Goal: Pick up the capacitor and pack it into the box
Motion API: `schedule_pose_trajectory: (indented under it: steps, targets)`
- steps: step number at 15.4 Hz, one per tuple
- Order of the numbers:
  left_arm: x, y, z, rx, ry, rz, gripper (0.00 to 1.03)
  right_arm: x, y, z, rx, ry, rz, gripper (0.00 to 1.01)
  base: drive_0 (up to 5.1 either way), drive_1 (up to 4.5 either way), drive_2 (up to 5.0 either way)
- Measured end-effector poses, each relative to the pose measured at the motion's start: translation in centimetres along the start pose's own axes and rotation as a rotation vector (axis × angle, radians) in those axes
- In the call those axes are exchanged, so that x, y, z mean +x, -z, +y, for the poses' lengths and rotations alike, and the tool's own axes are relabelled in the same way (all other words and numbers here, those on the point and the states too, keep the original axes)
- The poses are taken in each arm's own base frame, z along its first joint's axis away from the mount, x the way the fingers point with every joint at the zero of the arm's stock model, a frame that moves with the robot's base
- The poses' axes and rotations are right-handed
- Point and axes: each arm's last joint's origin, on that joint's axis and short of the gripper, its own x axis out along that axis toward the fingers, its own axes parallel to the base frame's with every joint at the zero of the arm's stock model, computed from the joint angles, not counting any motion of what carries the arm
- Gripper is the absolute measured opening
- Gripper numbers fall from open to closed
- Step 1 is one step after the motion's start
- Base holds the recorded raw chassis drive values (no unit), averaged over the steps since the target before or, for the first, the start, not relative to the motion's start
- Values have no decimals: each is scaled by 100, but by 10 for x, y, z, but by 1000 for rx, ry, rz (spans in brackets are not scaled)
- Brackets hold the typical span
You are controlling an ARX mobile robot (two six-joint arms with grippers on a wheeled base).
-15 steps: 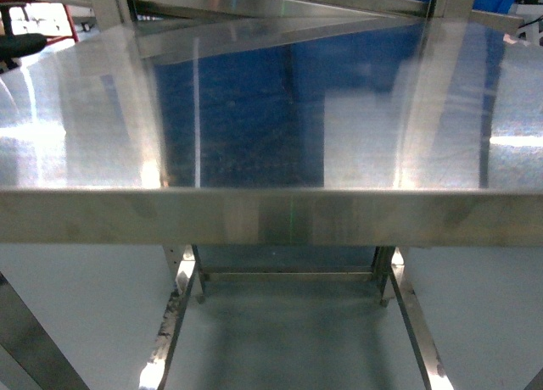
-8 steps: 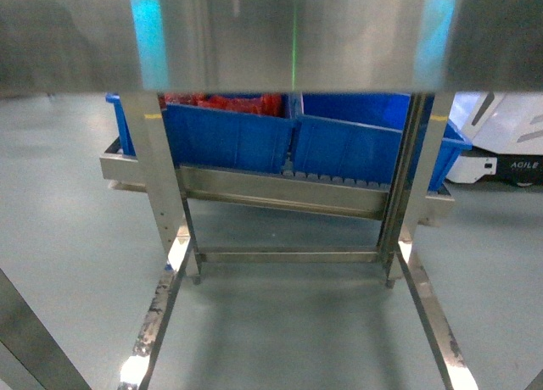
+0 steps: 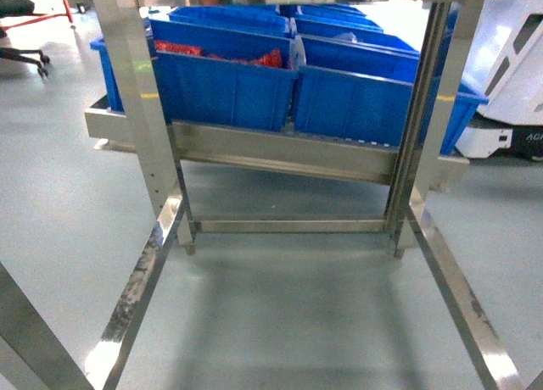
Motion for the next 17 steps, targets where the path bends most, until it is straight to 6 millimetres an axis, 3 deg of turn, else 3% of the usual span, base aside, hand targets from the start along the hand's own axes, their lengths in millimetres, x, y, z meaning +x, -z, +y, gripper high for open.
schedule_pose_trajectory:
  steps: [9, 17]
  targets:
    - [0, 0, 0, 0, 0, 2, 44, 0, 0, 0, 1, 1, 0, 98, 0, 0, 0]
    - [0, 0, 0, 1, 0, 0, 44, 0, 0, 0, 1, 2, 0, 98, -484, 237, 265]
